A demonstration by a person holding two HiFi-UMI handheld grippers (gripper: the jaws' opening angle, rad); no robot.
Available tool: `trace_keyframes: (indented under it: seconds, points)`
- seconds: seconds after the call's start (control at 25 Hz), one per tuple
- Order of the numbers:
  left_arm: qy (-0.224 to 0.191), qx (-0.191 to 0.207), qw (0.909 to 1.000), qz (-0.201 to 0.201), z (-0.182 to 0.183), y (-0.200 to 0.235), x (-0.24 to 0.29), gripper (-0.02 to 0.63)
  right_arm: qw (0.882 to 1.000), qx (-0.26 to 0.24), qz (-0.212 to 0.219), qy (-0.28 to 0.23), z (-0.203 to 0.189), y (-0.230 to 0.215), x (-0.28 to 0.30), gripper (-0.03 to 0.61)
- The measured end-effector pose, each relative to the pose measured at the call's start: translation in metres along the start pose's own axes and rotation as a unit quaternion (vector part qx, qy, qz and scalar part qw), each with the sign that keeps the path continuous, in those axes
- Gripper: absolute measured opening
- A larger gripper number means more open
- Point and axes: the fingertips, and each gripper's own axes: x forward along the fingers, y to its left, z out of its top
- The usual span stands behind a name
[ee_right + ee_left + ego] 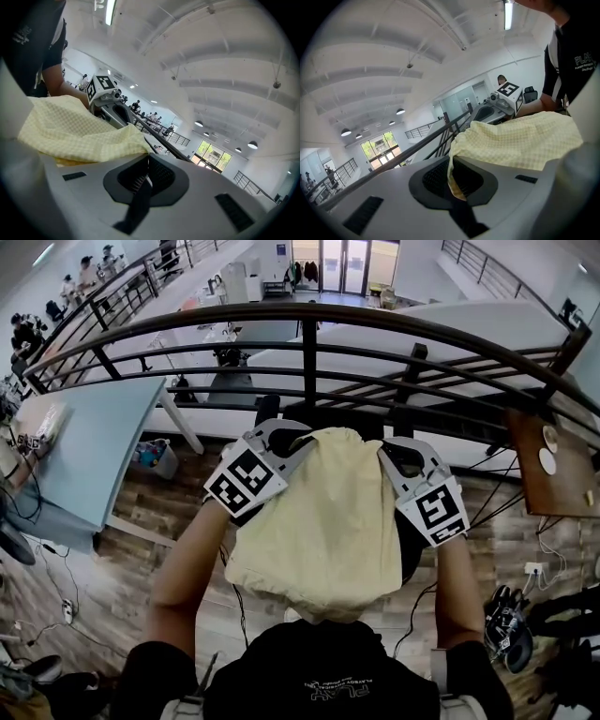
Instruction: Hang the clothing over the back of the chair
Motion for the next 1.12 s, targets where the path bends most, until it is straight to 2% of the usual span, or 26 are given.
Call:
trace_keyframes:
  seconds: [0.28,0.64,0.8,1.12]
  points:
    - [0.037,-0.039,0.9971,-0.054,-0.031,-0.015,0.013,0.031,0.998,0.013,0.053,0.039,-0.030,0.017,0.010,0.020]
    - [0.071,-0.048,0.9910,-0.103,-0.052,-0.024,0.029,0.054,0.988,0.022,0.117,0.100,-0.066,0.039,0.021,0.020]
    - [0.074,-0.059,0.9903,-0.102,-0.059,-0.025,0.029,0.115,0.987,0.036,0.124,0.092,-0.070,0.044,0.020,0.021]
    - [0.071,-0.100,0.9870,-0.103,-0.069,-0.019,0.014,0.138,0.987,0.057,0.117,0.099,-0.083,0.035,0.010,0.025]
